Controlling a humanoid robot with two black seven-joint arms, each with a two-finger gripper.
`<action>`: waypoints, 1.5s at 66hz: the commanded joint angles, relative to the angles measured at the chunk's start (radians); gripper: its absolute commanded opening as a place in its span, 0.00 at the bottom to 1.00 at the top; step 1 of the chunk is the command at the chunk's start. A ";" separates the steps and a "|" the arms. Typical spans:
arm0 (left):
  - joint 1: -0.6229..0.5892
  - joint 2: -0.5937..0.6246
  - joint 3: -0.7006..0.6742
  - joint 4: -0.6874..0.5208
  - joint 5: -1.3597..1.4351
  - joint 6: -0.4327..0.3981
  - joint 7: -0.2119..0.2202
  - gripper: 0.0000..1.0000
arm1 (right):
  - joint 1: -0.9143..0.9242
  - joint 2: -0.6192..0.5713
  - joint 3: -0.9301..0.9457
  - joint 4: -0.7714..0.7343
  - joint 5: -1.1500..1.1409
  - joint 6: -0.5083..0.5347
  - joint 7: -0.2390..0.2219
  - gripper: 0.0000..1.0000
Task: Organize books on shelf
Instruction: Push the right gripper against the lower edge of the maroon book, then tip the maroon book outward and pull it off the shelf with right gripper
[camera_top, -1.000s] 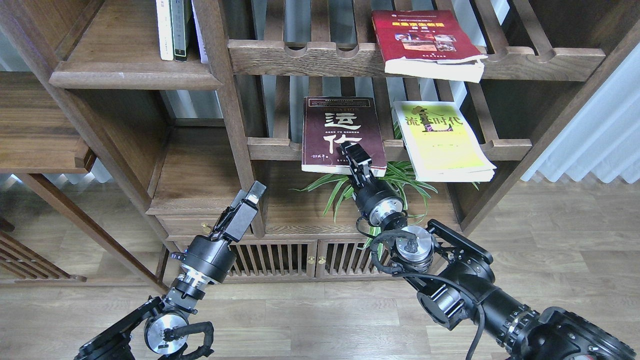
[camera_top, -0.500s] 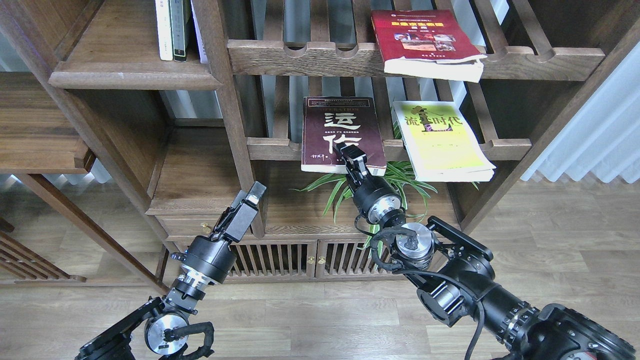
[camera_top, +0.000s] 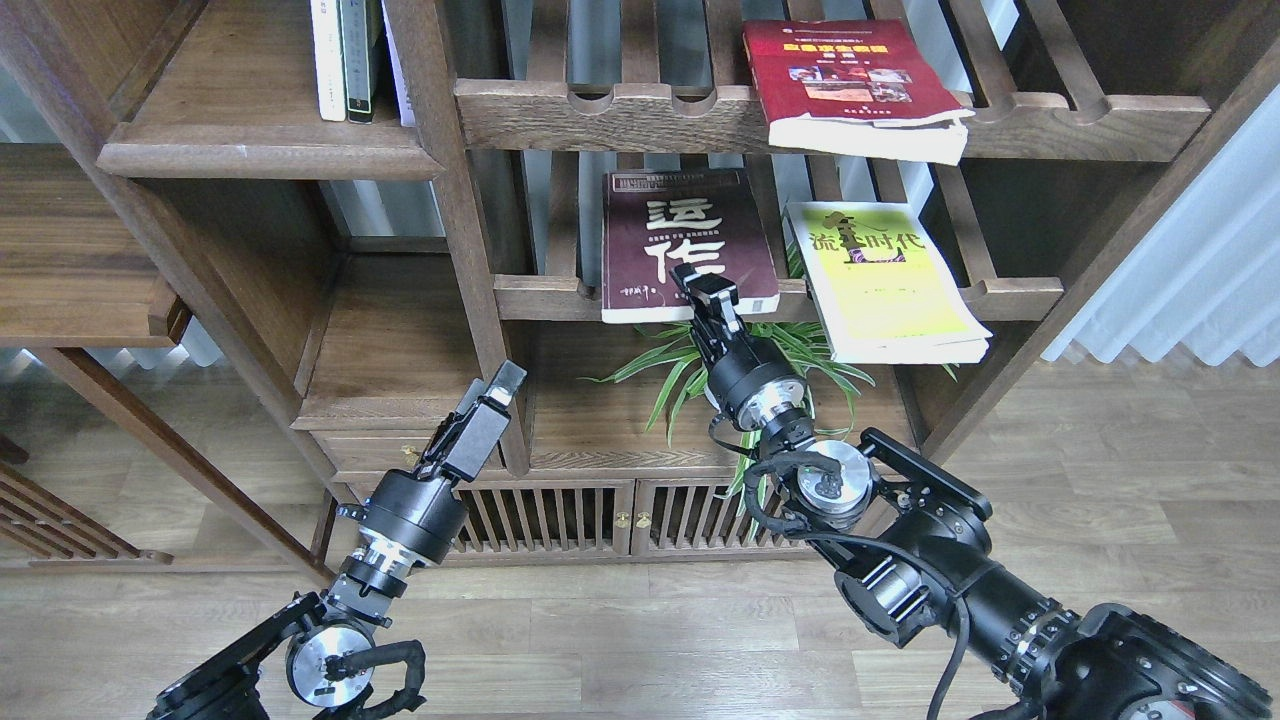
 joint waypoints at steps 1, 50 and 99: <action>0.001 0.022 -0.004 -0.016 -0.024 0.000 0.000 1.00 | -0.009 0.000 0.000 0.017 0.000 0.052 0.001 0.05; 0.012 0.090 -0.124 -0.036 -0.061 0.000 0.000 1.00 | -0.256 -0.144 -0.002 0.415 -0.011 0.125 0.004 0.06; 0.049 0.137 -0.079 -0.177 -0.183 0.000 0.122 0.99 | -0.535 -0.164 -0.008 0.551 -0.192 0.217 -0.022 0.06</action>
